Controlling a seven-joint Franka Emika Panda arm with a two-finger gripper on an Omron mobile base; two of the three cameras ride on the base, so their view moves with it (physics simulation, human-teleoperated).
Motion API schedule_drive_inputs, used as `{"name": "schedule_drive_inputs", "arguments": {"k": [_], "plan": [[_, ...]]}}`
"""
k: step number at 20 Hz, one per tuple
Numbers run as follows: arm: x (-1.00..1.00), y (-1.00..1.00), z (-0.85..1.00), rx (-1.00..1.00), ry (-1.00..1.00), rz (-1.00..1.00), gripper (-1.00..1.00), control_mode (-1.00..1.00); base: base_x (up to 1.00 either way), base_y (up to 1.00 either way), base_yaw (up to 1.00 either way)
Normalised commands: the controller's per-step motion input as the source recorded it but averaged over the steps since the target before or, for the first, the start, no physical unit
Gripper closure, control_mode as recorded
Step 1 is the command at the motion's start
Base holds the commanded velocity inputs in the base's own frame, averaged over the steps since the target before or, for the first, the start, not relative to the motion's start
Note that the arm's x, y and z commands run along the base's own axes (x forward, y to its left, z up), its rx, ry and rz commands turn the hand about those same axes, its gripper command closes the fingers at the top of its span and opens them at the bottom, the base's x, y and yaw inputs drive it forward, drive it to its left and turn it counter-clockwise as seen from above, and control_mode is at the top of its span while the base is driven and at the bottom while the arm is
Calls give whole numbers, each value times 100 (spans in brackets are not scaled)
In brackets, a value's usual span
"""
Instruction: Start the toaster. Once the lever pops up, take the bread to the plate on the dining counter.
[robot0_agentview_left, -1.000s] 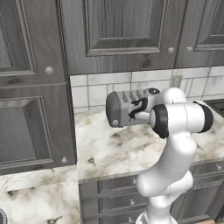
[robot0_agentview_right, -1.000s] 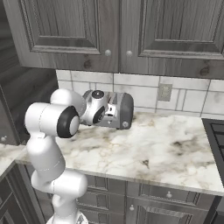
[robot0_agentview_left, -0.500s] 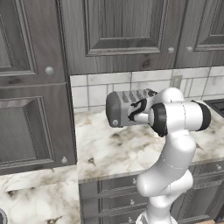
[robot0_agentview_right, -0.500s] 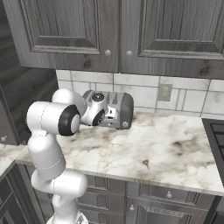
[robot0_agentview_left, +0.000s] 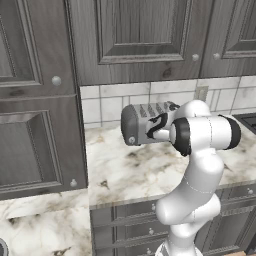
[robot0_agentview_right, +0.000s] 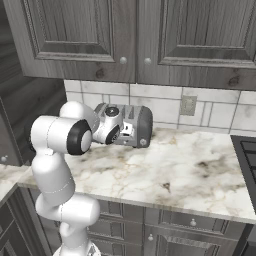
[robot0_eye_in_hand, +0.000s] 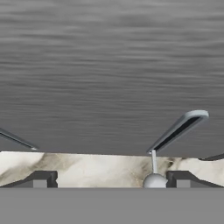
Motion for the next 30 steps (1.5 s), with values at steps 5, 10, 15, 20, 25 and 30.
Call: {"name": "schedule_drive_inputs", "arguments": {"k": [5, 10, 15, 20, 25, 30], "plan": [[0, 0, 0, 0, 0, 0, -100, -100, 0, 0, 0], [-9, 0, 4, 0, 0, 0, -100, -100, 0, 0, 0], [-16, 0, 23, 0, 0, 0, -100, -100, 0, 0, 0], [-15, 0, 30, 0, -4, -1, -100, -100, 0, 0, 0], [-1, 0, 42, 0, -12, 0, -100, -100, 0, 0, 0], [0, 0, 38, 0, -15, 0, -100, -100, 0, 0, 0]]}}
